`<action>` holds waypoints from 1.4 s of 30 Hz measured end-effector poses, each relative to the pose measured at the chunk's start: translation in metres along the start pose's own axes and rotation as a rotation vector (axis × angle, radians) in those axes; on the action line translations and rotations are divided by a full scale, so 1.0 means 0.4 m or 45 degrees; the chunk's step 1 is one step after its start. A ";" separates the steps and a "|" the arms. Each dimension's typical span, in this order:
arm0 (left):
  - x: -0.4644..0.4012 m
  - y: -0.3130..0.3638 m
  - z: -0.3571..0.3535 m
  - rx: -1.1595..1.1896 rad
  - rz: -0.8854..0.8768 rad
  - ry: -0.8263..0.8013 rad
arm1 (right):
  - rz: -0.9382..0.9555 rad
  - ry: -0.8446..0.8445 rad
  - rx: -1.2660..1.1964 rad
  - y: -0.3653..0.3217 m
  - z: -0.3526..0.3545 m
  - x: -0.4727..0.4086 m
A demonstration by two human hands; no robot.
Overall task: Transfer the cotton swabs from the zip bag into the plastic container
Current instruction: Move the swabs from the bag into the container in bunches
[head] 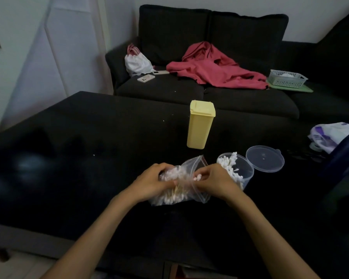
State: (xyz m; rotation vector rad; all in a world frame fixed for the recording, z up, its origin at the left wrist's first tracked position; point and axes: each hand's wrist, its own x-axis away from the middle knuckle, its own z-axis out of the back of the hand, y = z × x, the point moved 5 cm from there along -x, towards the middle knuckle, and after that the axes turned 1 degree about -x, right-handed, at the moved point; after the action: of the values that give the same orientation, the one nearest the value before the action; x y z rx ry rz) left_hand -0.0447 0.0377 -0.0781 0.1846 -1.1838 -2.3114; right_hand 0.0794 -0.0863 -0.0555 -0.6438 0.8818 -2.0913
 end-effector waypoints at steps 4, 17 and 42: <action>-0.003 -0.007 0.002 0.036 0.010 -0.001 | 0.044 -0.036 0.082 -0.004 0.012 0.000; 0.005 0.018 -0.015 -0.208 -0.008 0.030 | 0.001 -0.024 0.210 -0.024 -0.003 0.006; 0.019 0.002 0.041 -0.543 0.211 0.323 | 0.140 0.139 -0.373 -0.024 0.124 0.047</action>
State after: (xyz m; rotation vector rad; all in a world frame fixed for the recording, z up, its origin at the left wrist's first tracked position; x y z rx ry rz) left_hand -0.0566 0.0449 -0.0666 0.2066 -0.5452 -2.2527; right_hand 0.0978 -0.1153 -0.0137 -0.6201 1.2725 -1.9299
